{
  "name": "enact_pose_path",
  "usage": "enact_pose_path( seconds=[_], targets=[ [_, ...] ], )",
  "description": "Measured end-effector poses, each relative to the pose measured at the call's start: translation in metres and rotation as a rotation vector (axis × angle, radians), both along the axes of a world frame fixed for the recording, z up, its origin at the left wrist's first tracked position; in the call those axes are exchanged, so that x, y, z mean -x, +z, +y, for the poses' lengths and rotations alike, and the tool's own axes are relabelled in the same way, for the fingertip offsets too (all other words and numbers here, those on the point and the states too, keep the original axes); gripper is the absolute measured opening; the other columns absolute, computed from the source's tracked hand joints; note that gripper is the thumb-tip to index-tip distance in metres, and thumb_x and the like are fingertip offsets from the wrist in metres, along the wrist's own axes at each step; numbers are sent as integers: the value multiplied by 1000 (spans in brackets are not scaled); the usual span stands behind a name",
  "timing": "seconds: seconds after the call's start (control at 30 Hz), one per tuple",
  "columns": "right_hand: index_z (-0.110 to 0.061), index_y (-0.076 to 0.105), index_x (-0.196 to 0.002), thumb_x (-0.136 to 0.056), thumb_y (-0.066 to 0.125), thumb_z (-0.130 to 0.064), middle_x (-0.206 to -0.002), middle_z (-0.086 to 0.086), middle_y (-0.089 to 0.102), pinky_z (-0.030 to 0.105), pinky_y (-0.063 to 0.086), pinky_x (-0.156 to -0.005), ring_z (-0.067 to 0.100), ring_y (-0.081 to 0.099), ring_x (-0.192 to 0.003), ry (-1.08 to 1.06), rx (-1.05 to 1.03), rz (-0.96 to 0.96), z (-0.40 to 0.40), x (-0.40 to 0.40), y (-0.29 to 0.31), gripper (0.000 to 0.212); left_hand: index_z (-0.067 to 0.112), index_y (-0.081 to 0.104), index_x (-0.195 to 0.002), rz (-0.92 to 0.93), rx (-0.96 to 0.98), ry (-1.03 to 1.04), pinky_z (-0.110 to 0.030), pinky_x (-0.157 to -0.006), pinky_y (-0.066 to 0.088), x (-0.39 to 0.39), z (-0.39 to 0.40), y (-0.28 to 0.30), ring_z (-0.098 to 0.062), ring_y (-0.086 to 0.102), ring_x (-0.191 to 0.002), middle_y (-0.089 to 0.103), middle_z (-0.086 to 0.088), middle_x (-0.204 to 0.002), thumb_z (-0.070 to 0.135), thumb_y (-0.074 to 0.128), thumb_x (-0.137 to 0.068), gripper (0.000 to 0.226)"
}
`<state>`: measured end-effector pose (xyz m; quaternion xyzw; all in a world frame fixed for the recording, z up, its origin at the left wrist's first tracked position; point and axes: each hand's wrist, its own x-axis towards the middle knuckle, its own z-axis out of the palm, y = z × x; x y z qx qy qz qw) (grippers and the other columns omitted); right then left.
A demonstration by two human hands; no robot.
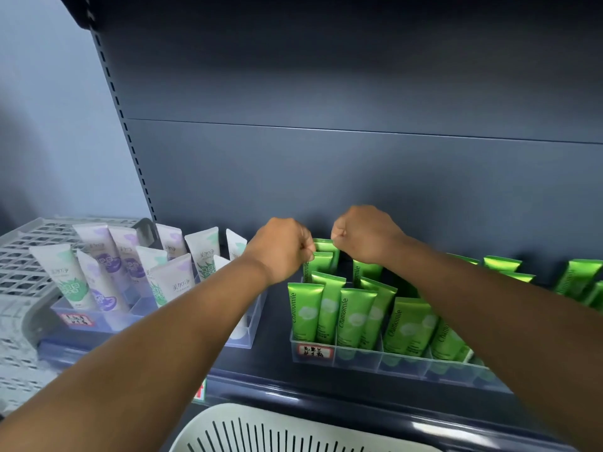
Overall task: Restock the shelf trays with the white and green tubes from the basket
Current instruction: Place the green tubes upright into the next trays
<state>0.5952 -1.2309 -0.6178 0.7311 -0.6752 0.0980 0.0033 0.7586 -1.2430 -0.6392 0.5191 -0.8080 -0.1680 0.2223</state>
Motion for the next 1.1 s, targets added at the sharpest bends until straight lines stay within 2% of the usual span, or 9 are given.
enact_pose_path(
  seconds=[0.33, 0.6, 0.73, 0.83, 0.93, 1.03, 1.1],
  targets=[
    [-20, 73, -88, -87, 51, -17, -96, 2, 73, 30, 49, -80, 25, 65, -96, 11, 19, -50, 1, -3, -2, 22, 20, 75, -83, -37, 13, -54, -34, -88, 54, 7, 0, 2, -19, 68, -89, 74, -2, -89, 15, 70, -82, 6],
    [-22, 74, -92, -87, 55, -20, -99, 1, 73, 30, 50, -83, 24, 65, -99, 12, -9, -46, 6, -6, 1, 20, 19, 75, -83, 6, -8, -33, -35, -89, 54, 4, 3, 2, -17, 69, -89, 74, 1, -88, 14, 74, -79, 7],
    [-23, 74, -94, -87, 58, -24, -100, -1, 73, 32, 50, -87, 24, 62, -105, 28, 4, -14, 12, -6, 5, 18, 18, 75, -92, 28, -19, -18, -34, -92, 53, 3, 6, 1, -17, 69, -92, 74, 0, -93, 15, 76, -79, 14],
    [-19, 72, -89, -90, 51, -24, -97, 0, 71, 33, 49, -86, 29, 58, -104, 38, 24, 38, 17, -5, 9, 22, 18, 74, -103, 38, -2, -5, -33, -96, 50, 0, 10, 3, -17, 68, -100, 74, -1, -101, 17, 76, -79, 24],
    [-19, 72, -95, -92, 50, -26, -100, 0, 71, 32, 48, -86, 28, 58, -106, 33, 35, 29, 23, -3, 15, 23, 18, 72, -109, 43, 20, 7, -32, -98, 49, -6, 16, 7, -17, 66, -104, 74, -1, -106, 19, 73, -82, 27],
    [-23, 72, -102, -92, 55, -28, -108, -3, 71, 30, 45, -89, 23, 57, -111, 25, 38, -35, 33, -2, 21, 21, 17, 74, -104, 61, 46, 11, -30, -96, 49, -14, 26, 9, -17, 67, -101, 74, -1, -104, 20, 70, -85, 20],
    [-24, 73, -99, -90, 56, -26, -105, -4, 72, 28, 46, -87, 21, 60, -108, 33, 43, -59, 41, -2, 21, 19, 17, 75, -94, 57, 54, 9, -29, -90, 51, -20, 33, 10, -16, 68, -93, 75, -1, -95, 21, 69, -86, 11]
  ],
)
